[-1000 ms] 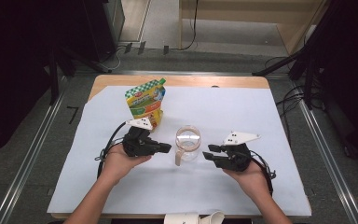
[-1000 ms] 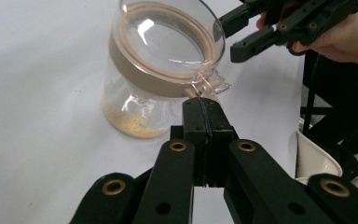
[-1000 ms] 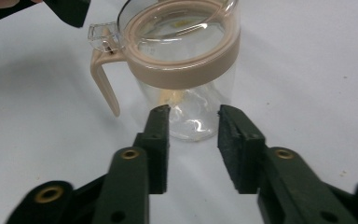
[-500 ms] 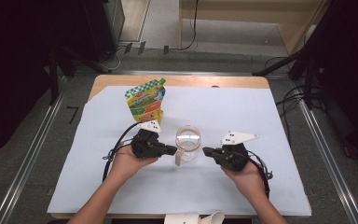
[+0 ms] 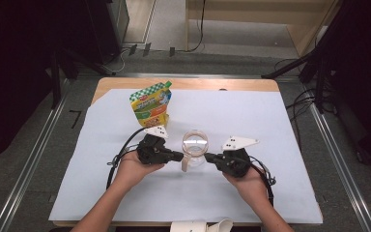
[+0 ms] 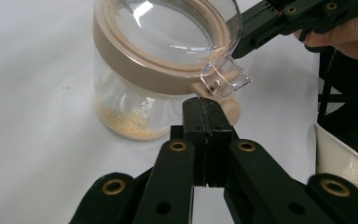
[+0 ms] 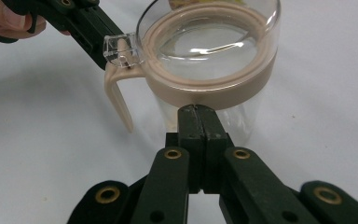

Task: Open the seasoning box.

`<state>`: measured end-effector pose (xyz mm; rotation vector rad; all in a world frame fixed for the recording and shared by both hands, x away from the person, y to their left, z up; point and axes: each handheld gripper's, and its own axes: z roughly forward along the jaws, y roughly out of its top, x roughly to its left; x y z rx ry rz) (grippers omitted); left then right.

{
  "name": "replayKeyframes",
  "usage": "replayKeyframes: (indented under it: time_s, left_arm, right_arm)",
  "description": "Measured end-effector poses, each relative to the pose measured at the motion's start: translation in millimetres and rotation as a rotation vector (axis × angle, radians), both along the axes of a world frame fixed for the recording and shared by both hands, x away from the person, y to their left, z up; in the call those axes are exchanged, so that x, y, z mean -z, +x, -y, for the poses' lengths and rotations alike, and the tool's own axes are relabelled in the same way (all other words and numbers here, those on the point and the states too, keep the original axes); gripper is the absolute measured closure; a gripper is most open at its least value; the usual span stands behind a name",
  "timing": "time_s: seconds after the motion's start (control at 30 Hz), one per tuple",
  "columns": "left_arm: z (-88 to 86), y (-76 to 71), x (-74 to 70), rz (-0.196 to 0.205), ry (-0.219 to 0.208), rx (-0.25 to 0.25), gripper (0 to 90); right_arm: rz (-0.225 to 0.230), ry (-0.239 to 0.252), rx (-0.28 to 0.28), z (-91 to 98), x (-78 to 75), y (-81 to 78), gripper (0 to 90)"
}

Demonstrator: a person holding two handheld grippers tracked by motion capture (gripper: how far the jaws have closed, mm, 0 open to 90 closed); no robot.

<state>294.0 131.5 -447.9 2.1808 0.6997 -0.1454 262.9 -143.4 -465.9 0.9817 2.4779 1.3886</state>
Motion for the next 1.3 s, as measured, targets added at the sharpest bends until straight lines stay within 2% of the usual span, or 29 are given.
replayKeyframes:
  time_s: [0.43,0.93,1.1,1.2,1.3]
  left_arm:
    - [3.5,-0.7,1.0,-0.007,-0.023,-0.002,90.0]
    - [21.6,-7.5,-1.1,0.009,-0.029,0.036,90.0]
    - [27.5,-8.7,-0.8,0.005,-0.036,0.05,90.0]
    - [32.3,-9.9,0.1,-0.006,-0.05,0.064,90.0]
    - [34.9,-10.2,0.1,-0.011,-0.05,0.076,90.0]
  right_arm:
    - [0.003,-0.005,-0.002,2.3,-0.5,2.1,90.0]
    - [-0.006,-0.007,0.054,11.6,-0.9,5.7,90.0]
    - [-0.011,-0.01,0.07,13.8,-0.1,6.4,90.0]
    - [-0.037,-0.014,0.096,15.6,-0.5,7.4,90.0]
    - [-0.028,-0.013,0.095,17.5,-0.6,7.4,90.0]
